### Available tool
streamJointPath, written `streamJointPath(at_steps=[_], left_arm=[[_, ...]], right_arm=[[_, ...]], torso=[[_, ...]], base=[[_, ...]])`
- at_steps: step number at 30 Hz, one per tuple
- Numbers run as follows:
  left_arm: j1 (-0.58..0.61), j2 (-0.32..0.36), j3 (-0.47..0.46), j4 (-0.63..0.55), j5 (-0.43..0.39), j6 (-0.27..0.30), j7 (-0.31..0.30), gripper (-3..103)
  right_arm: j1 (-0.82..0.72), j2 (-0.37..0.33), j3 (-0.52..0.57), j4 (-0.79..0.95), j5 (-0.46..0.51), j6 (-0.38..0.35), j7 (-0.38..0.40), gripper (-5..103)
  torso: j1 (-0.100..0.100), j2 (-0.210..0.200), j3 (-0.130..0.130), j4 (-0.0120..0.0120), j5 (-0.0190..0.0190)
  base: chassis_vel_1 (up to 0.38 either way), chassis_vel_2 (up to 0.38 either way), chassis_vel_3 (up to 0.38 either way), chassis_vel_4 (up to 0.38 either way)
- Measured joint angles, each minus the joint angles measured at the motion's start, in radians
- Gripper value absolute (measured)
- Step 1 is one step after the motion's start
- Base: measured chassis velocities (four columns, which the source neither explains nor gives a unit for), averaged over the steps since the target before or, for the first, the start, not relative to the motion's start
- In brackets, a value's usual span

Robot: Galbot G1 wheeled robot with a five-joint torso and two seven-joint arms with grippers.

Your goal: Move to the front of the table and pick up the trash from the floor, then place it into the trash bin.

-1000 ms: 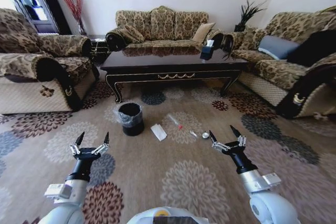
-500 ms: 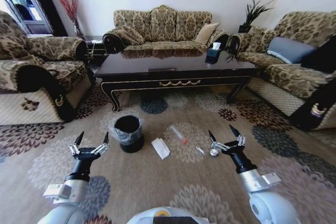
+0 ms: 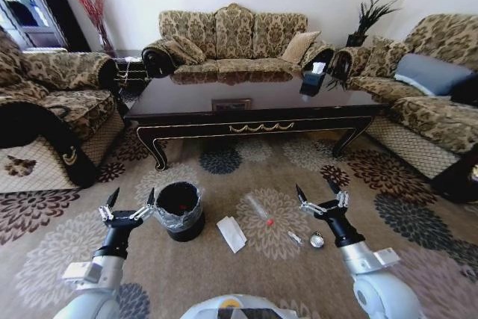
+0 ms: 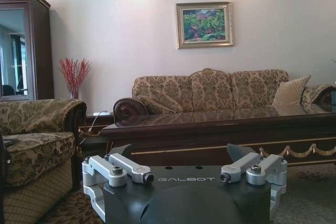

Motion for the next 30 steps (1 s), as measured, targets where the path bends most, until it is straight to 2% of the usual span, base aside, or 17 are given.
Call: streamJointPath(at_steps=[16,25,28,30], left_arm=[[-0.002,-0.003,0.001,0.004,0.007,-0.003,-0.001,100],[-0.003,-0.004,0.003,0.004,0.006,0.014,-0.035,100],[-0.018,-0.004,0.003,0.001,-0.004,0.040,-0.066,100],[-0.056,0.001,0.000,-0.004,-0.068,0.122,-0.145,100]], right_arm=[[0.003,0.008,0.000,-0.007,-0.038,-0.018,0.012,100],[0.008,0.010,-0.008,-0.005,-0.030,-0.008,0.036,100],[0.011,0.009,-0.008,-0.007,-0.028,0.000,0.036,100],[0.010,0.010,-0.008,-0.008,-0.034,0.003,0.036,100]], torso=[[0.000,0.000,0.000,0.0001,-0.0001],[0.001,0.000,0.000,0.0001,-0.0002],[0.001,0.000,0.001,0.0002,-0.0002],[0.001,0.000,0.001,0.0003,-0.0003]], base=[[0.000,0.000,0.000,0.000],[-0.076,0.086,0.081,-0.091],[-0.073,0.078,0.065,-0.058],[0.000,0.000,0.000,0.000]])
